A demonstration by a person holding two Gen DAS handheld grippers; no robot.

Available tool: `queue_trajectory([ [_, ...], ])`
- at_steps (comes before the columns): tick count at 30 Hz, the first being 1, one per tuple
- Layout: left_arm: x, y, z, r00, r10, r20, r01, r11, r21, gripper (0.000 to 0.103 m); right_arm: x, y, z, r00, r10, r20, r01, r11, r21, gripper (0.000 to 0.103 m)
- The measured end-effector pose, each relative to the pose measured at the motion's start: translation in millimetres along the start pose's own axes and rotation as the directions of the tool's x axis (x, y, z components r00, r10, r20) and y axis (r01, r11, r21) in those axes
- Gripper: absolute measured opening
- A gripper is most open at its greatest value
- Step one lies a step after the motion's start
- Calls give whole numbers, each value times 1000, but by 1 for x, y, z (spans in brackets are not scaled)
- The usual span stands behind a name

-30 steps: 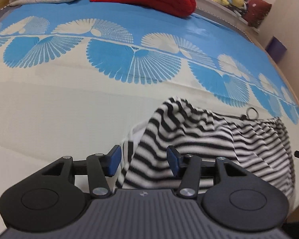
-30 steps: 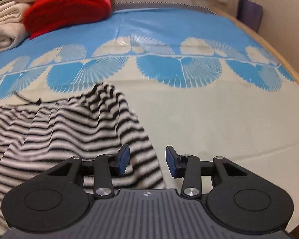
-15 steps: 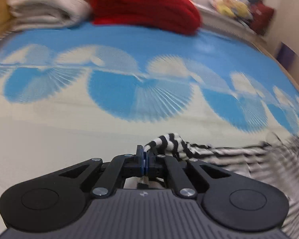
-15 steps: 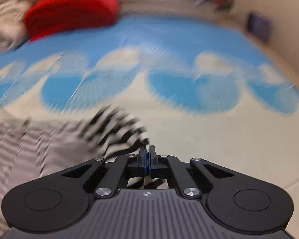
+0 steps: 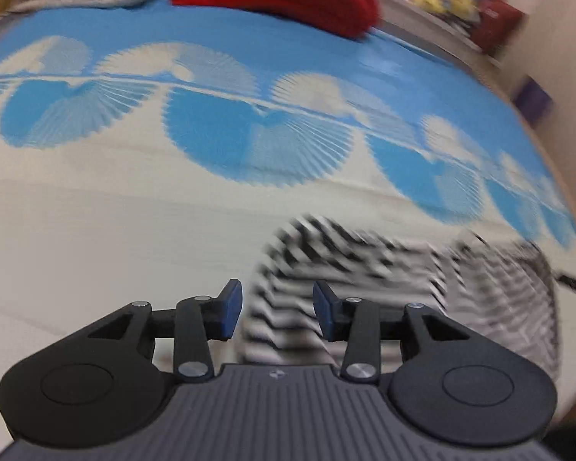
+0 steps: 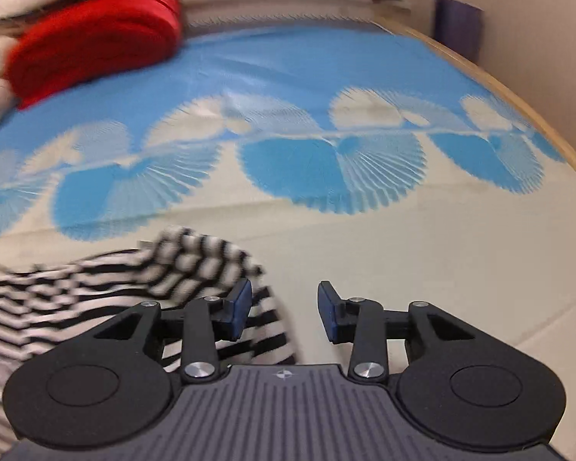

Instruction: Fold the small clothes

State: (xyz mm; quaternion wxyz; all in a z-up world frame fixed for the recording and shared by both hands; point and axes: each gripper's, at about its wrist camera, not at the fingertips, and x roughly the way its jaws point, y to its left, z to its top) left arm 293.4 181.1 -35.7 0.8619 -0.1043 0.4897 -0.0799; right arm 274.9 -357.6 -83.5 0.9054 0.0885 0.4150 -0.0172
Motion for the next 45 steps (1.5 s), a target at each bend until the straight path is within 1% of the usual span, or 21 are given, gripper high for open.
queue_trajectory([
  [3,3,-12,-15,994,-70,-85,78,993,86,45,-17,8,-10,992,128,-18,-129,989,-69,40],
  [5,12,-22,-29,983,-72,-171,96,986,134,45,-12,14,-25,978,161,-130,-175,979,-102,45],
  [6,19,-26,-36,975,-56,-214,91,983,157,45,-5,16,-32,969,140,-205,-166,979,-121,46],
  [8,30,-37,-50,961,10,-276,54,973,224,46,13,20,-53,934,25,-358,-102,975,-199,46],
  [9,34,-39,-53,958,33,-284,40,969,246,48,17,21,-62,926,-35,-376,-66,966,-251,46],
  [12,25,-35,-50,963,31,-269,24,979,201,49,0,18,-53,956,-43,-291,-27,972,-231,47],
  [15,1,-9,-39,978,-27,-205,34,999,32,54,-45,4,-28,993,-33,-116,18,992,-129,47],
  [18,-16,21,-36,987,-39,-153,21,992,-122,63,-93,-6,-10,999,-3,45,7,997,-82,50],
  [21,-10,42,-47,980,-60,-190,23,981,-191,63,-127,-14,-13,987,0,162,11,998,-69,55],
  [23,0,47,-56,971,-81,-226,35,979,-203,63,-129,-20,-23,986,-16,163,23,999,-41,55],
  [24,4,50,-58,966,-88,-243,38,978,-204,63,-125,-20,-24,992,-25,125,31,999,-41,55],
  [27,19,54,-61,960,-103,-262,48,977,-206,68,-130,-20,-23,985,-44,166,45,999,-2,54],
  [30,36,58,-60,949,-147,-278,76,965,-251,68,-120,-18,-27,988,-53,144,53,999,1,54],
  [33,51,57,-52,948,-179,-264,108,959,-263,68,-108,-16,-28,991,-76,107,78,997,-16,54],
  [37,63,46,-44,948,-212,-237,148,954,-261,68,-101,-20,-22,991,-79,111,79,997,5,54],
  [38,66,43,-42,947,-221,-232,159,953,-257,67,-101,-21,-22,991,-83,109,82,997,14,54],
  [40,70,38,-40,946,-226,-234,171,957,-233,56,-100,-23,-21,990,-87,109,85,996,24,54],
  [41,73,35,-40,942,-230,-243,178,960,-218,34,-100,-23,-21,990,-88,110,86,996,27,54],
  [42,76,32,-40,935,-241,-261,187,959,-214,20,-99,-23,-20,990,-89,109,87,996,27,54],
  [43,77,29,-41,932,-243,-269,190,960,-207,18,-98,-22,-19,990,-91,108,89,996,27,54],
  [45,72,20,-39,941,-220,-256,193,973,-127,14,-97,-20,-17,990,-93,109,90,996,28,54],
])
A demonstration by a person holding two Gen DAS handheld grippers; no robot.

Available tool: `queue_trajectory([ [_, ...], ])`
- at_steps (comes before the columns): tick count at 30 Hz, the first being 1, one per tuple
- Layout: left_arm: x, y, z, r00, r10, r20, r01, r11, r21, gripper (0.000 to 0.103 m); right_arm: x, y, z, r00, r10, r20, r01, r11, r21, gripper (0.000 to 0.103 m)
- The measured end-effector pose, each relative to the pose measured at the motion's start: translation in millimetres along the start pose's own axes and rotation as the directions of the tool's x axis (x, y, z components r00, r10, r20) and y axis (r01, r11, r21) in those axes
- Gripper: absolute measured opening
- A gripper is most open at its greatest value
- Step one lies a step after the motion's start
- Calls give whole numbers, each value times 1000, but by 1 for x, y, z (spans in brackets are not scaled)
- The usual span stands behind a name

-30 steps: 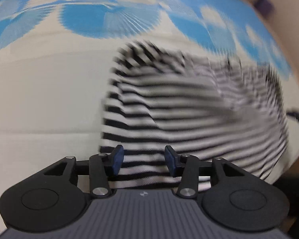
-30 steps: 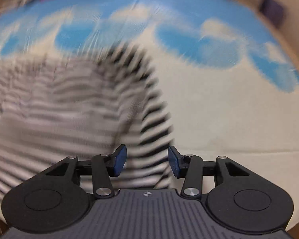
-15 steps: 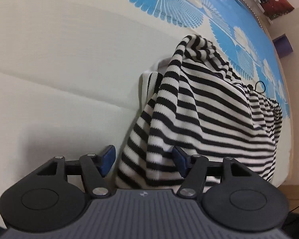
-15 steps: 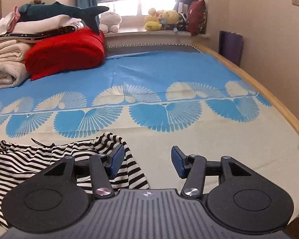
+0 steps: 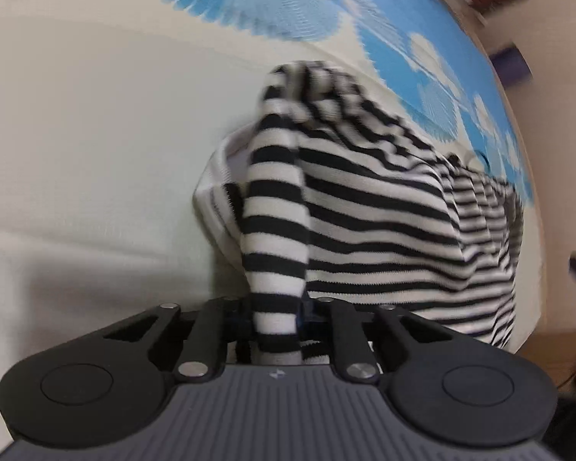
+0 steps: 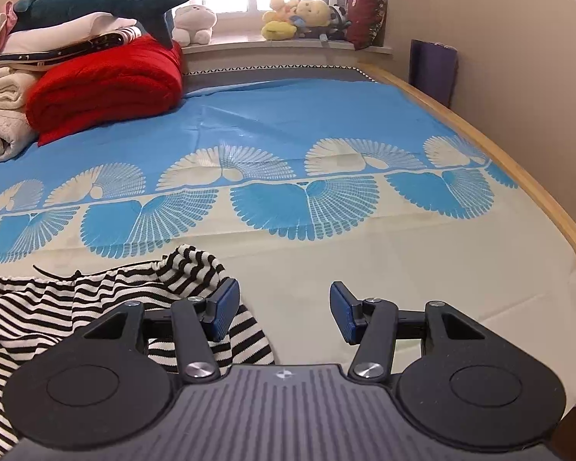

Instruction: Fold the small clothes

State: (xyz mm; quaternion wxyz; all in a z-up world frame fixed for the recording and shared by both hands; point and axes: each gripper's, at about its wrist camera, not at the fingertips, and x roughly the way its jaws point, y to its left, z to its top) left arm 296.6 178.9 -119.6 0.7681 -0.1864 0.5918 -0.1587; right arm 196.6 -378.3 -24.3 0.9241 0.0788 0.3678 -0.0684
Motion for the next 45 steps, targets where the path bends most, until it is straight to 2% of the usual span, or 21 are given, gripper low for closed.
queue_trajectory([
  [2,-7,-7,-2,1000,4,24,-5,999,44,14,1,3,1,1000,0,2,0,1000,6,54],
  [6,-30,4,-4,997,-17,72,19,1000,-22,12,1,11,4,1000,5,6,-6,1000,18,54],
  [10,-59,-1,-8,993,10,122,-10,1000,2,12,1,19,5,1000,14,15,-15,1000,23,54],
  [13,-85,1,-13,986,63,157,-64,998,0,12,0,23,6,999,26,19,-26,999,37,54],
  [16,-106,10,-21,972,156,178,-155,988,-18,12,-1,27,5,999,33,19,-34,999,35,54],
  [18,-111,11,-26,950,261,171,-264,964,-4,12,-3,27,5,999,36,22,-37,999,31,54],
  [20,-110,9,-30,930,337,143,-341,940,0,12,-4,26,4,999,37,24,-38,999,30,54],
  [22,-110,1,-31,929,345,136,-349,937,5,12,-4,24,4,999,40,25,-41,999,34,54],
  [23,-111,-7,-29,935,324,142,-328,945,5,12,-4,22,4,999,41,26,-42,998,39,54],
  [26,-120,-29,-23,971,170,170,-168,985,-27,12,-4,17,4,999,41,25,-42,998,48,54],
  [28,-121,-53,-21,980,65,189,-60,998,-32,12,-4,15,3,999,42,25,-44,998,55,54],
  [30,-116,-82,-18,980,-37,193,40,999,-13,12,-4,13,3,999,47,27,-48,997,55,54],
  [32,-104,-117,-15,975,-126,184,125,992,14,12,-3,13,2,998,49,26,-50,998,49,54],
  [35,-81,-164,-8,962,-215,167,211,977,39,12,-2,13,3,998,50,25,-51,998,38,54],
  [37,-65,-189,-4,948,-266,171,265,964,34,12,-1,13,4,999,42,28,-43,998,38,54],
  [39,-52,-214,-1,925,-319,209,318,947,37,12,1,10,6,999,40,27,-42,998,51,54],
  [41,-38,-235,2,902,-358,244,358,933,46,12,3,8,6,999,38,24,-40,998,57,54],
  [43,-25,-253,1,902,-356,244,352,934,64,15,7,9,7,999,42,13,-43,998,51,54],
  [44,-18,-262,1,905,-361,225,353,932,78,24,7,10,7,999,46,17,-47,998,44,54],
  [45,-15,-268,1,905,-376,200,365,927,91,38,8,11,7,998,52,19,-53,998,38,54],
])
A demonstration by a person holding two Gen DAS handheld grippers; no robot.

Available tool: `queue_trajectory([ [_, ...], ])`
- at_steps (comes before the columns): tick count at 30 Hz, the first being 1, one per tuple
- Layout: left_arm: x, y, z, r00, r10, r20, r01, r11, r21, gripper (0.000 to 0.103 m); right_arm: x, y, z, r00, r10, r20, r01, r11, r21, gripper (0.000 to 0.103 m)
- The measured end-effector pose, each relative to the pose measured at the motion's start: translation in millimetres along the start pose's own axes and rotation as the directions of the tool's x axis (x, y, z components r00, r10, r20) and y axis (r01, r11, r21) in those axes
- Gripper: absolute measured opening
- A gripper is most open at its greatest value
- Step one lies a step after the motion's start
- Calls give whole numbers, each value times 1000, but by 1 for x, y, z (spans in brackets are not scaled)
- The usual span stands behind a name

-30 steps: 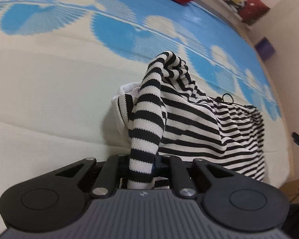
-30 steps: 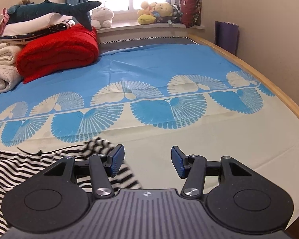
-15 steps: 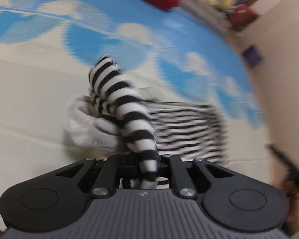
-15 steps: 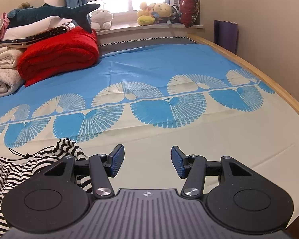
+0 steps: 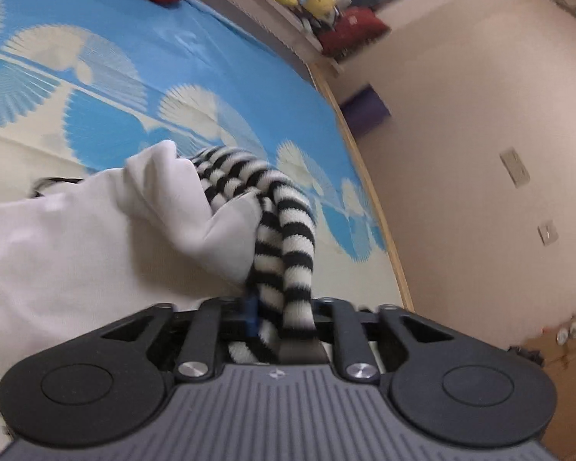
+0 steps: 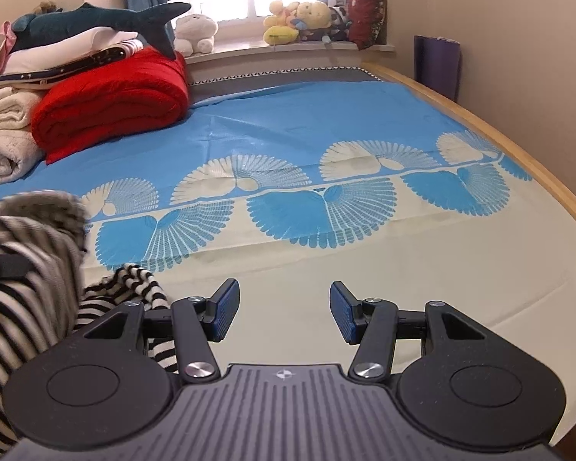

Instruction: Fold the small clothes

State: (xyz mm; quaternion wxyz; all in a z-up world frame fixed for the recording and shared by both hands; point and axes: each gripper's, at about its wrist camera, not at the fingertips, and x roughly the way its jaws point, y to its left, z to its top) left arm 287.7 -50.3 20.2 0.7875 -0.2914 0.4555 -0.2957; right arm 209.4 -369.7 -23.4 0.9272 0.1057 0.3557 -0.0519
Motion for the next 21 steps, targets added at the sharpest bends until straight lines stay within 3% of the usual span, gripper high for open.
queue_trajectory([
  [2,-7,-2,1,995,-100,4,100,995,20,39,2,1,0,1000,16,-5,-16,1000,5,54],
  [3,-15,-3,3,990,-139,26,139,990,26,46,2,1,0,1000,24,-7,-24,1000,12,54],
  [5,-32,-5,7,985,-159,62,155,986,64,53,2,1,1,999,49,-8,-49,998,28,54],
  [7,-44,1,9,991,-115,68,110,990,86,53,4,2,2,994,104,-25,-103,993,55,54],
  [10,-54,19,10,999,6,43,-10,995,95,50,10,7,0,971,227,-71,-217,969,118,55],
  [14,-66,36,-4,988,154,-17,-148,970,194,47,28,28,-12,897,389,-211,-355,917,181,56],
  [18,-69,45,-22,971,226,-77,-191,930,315,47,43,57,-31,842,391,-373,-377,919,113,56],
  [21,-71,48,-34,958,263,-114,-202,902,381,47,38,72,-41,823,375,-427,-408,913,17,56],
])
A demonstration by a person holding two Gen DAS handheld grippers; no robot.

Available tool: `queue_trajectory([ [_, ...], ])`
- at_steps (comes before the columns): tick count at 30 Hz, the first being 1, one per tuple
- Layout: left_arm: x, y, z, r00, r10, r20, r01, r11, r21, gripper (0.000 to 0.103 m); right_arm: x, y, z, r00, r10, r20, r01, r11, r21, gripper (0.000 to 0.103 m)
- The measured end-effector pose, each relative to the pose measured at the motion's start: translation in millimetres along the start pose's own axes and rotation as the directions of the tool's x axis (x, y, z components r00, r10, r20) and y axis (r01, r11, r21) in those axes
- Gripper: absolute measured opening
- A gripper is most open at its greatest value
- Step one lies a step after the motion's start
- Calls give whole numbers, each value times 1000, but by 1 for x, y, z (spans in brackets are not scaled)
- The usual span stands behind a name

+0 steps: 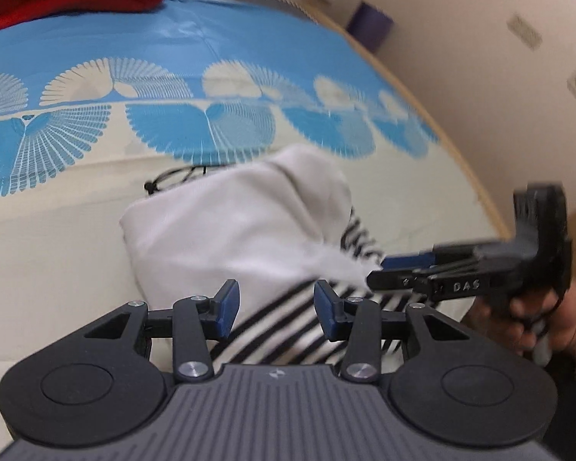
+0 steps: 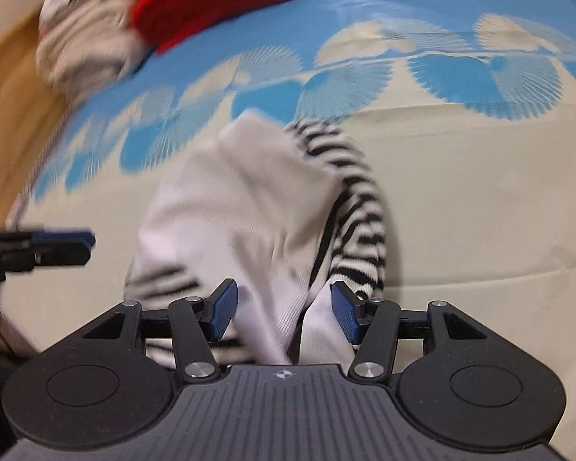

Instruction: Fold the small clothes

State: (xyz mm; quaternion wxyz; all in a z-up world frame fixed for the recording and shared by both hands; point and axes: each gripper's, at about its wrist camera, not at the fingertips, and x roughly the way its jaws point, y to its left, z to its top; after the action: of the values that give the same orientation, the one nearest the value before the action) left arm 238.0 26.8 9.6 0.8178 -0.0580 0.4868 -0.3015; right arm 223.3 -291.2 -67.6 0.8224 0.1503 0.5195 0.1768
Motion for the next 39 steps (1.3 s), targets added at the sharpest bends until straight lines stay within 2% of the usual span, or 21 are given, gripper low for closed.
queue_trajectory([
  [4,13,-5,-6,998,27,-48,-24,998,58,47,-2,8,-15,998,-34,-47,29,993,-116,54],
  [7,22,-12,-6,996,40,-76,-34,996,81,47,-10,5,-23,998,-33,-48,25,987,-159,16],
  [9,29,-19,-5,995,29,-93,-19,994,104,47,-29,-5,-24,999,-34,19,36,990,-137,2],
  [12,43,-33,-9,990,-10,-139,33,986,161,47,-52,-24,-27,997,35,73,-29,996,-85,2],
  [15,72,-45,-22,970,26,-243,36,968,247,47,-40,-29,-42,999,-19,-51,11,989,-147,2],
  [17,93,-52,-35,953,80,-293,17,949,315,47,-22,-29,-52,985,-68,-158,37,981,-193,2],
  [18,98,-56,-39,952,99,-291,9,938,348,50,-17,-27,-54,982,-70,-178,34,980,-197,2],
  [19,100,-58,-40,953,107,-285,7,929,371,54,-17,-27,-52,984,-62,-169,29,981,-193,3],
  [21,99,-54,-38,956,96,-277,8,936,351,60,-26,-25,-41,995,-27,-93,11,986,-167,8],
  [22,98,-48,-36,959,83,-272,10,946,324,60,-32,-25,-34,999,-6,-34,1,990,-141,17],
  [23,94,-41,-32,962,63,-265,17,958,288,60,-40,-28,-27,999,13,45,-9,996,-93,44],
  [25,80,-29,-22,974,39,-222,14,973,232,59,-49,-35,-19,983,42,176,-42,999,-4,70],
  [28,55,-3,-7,993,23,-113,-8,991,133,59,-39,-42,-8,971,16,239,-36,996,80,68],
  [29,49,7,-3,996,48,-80,-40,995,96,59,-33,-42,-5,971,-10,238,-12,996,91,68],
  [31,43,22,3,995,89,-51,-87,995,44,59,-17,-41,4,973,-45,226,21,994,110,68],
  [33,47,33,4,991,114,-62,-114,993,17,59,2,-41,15,978,-52,203,26,991,128,67],
  [35,52,37,4,989,115,-88,-113,993,28,59,16,-41,26,982,-50,183,24,989,143,58],
  [36,56,37,4,989,111,-101,-107,993,39,59,22,-44,32,983,-47,180,18,987,160,47],
  [37,59,36,2,987,108,-115,-104,994,47,59,23,-48,38,981,-38,189,1,981,195,9],
  [38,63,36,1,985,112,-133,-105,993,54,59,24,-51,41,972,-37,233,-19,973,232,10],
  [39,67,35,0,982,120,-147,-112,992,64,59,17,-51,44,951,-57,304,-22,968,248,9],
])
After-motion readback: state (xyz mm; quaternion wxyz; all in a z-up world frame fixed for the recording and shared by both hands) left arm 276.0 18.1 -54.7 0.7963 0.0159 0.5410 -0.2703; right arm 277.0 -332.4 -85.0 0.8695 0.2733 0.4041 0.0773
